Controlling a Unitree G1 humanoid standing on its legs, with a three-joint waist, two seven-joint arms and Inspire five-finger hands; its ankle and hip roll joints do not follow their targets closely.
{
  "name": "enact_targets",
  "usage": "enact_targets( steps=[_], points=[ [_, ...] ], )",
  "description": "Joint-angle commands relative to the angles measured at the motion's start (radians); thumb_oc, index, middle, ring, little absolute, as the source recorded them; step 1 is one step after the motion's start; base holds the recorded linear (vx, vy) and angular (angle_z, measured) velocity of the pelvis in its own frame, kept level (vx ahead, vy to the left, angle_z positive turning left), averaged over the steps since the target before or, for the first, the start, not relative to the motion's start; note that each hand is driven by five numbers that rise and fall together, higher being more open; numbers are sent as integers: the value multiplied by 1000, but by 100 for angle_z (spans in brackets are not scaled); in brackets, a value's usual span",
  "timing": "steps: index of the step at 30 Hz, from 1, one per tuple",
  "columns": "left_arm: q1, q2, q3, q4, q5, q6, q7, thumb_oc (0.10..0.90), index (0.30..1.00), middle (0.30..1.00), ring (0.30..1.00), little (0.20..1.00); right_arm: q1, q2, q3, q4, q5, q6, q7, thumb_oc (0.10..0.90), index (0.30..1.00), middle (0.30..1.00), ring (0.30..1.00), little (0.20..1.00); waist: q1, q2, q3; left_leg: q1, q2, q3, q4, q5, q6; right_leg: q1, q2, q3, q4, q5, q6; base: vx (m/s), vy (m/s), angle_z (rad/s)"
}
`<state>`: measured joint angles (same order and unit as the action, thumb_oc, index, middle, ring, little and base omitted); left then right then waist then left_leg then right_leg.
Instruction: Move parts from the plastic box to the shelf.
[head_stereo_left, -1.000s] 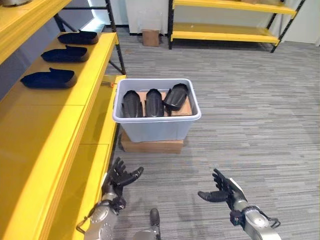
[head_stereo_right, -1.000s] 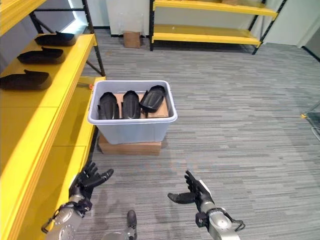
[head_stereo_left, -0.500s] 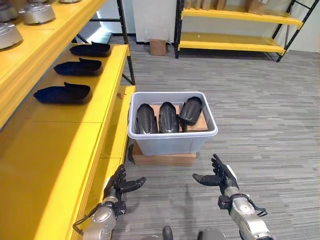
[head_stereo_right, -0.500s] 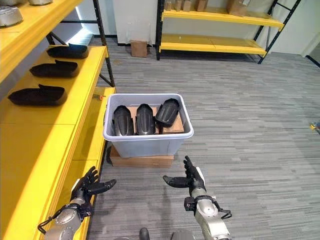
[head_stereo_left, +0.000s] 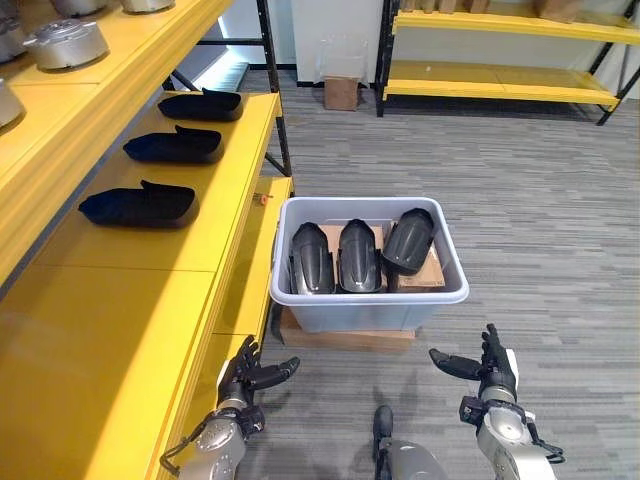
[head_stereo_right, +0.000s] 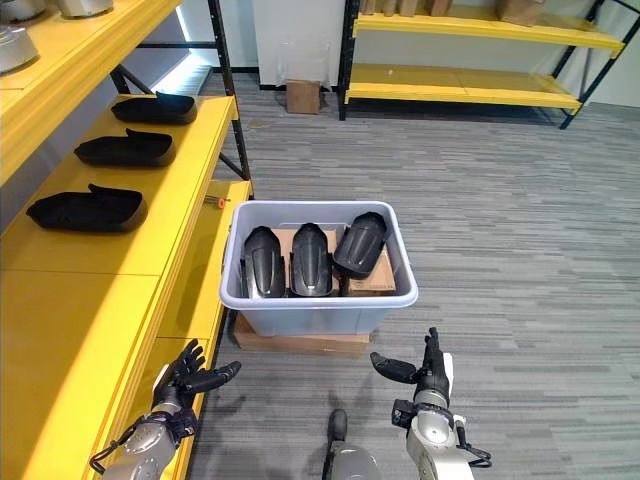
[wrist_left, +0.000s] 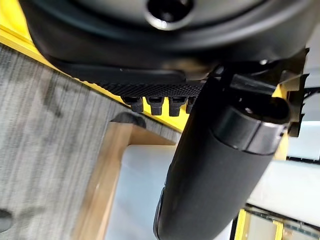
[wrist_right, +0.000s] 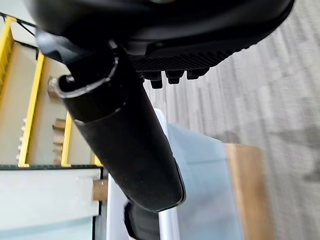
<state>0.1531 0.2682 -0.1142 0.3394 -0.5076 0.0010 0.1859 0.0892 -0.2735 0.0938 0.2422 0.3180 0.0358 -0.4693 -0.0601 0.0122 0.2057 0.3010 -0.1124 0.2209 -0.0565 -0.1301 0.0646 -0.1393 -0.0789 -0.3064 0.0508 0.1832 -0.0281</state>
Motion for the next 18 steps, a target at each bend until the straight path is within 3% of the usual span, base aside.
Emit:
enact_targets(
  steps=[1, 5, 9, 12, 13, 16, 18],
  points=[
    [-47, 50, 37, -141, -24, -77, -1, 900, 1000, 1000, 1000, 1000, -79, -16, -57, -85, -29, -32, -88, 900, 1000, 1000, 1000, 1000, 0, -49, -32, -62, 137, 13, 3, 17, -52, 65, -69, 28, -8, -74, 167, 184, -118, -48],
    [-39, 45, 39, -148, -33, -105, 14, 900, 1000, 1000, 1000, 1000, -95, -36, -61, -68, -56, -28, -93, 900, 1000, 1000, 1000, 1000, 2, -39, -34, -84, 175, 40, 39, 21, -71, 55, -59, 7, 27, -118, 136, 186, -136, -25],
    [-47, 30, 46, -151, -34, -176, 74, 900, 1000, 1000, 1000, 1000, -102, -69, -68, -74, -128, -53, -103, 900, 1000, 1000, 1000, 1000, 0, -34, -35, -108, 211, 53, 80, 26, -97, 55, -48, -1, 33, -141, 110, 195, -145, -15],
    [-50, 15, 73, -160, -43, -293, 176, 900, 1000, 1000, 1000, 1000, -92, -87, -83, -90, -169, -91, -134, 900, 1000, 1000, 1000, 1000, 1, -33, -44, -133, 239, 48, 150, 78, -122, 72, -33, -11, 20, -161, 86, 179, -187, 5],
    [-51, 13, 85, -169, -24, -363, 223, 900, 1000, 1000, 1000, 1000, -87, -91, -88, -94, -183, -110, -139, 900, 1000, 1000, 1000, 1000, 1, -34, -47, -144, 245, 43, 174, 94, -128, 80, -29, -13, 12, -165, 80, 106, -138, 11],
    [-44, 7, 141, -227, 80, -461, 373, 900, 1000, 1000, 1000, 1000, -73, -95, -96, -118, -274, -176, -156, 900, 1000, 1000, 1000, 1000, 11, -42, -56, -176, 254, 25, 263, 135, -141, 106, -12, -13, -17, -174, 59, 175, -229, -2],
    [-49, -2, 184, -225, 119, -493, 452, 900, 1000, 1000, 1000, 1000, -61, -111, -81, -157, -345, -217, -185, 900, 1000, 1000, 1000, 1000, 12, -51, -71, -194, 265, 37, 381, 169, -156, 125, 5, -22, -37, -190, 36, 171, -274, 3]
  ],
)
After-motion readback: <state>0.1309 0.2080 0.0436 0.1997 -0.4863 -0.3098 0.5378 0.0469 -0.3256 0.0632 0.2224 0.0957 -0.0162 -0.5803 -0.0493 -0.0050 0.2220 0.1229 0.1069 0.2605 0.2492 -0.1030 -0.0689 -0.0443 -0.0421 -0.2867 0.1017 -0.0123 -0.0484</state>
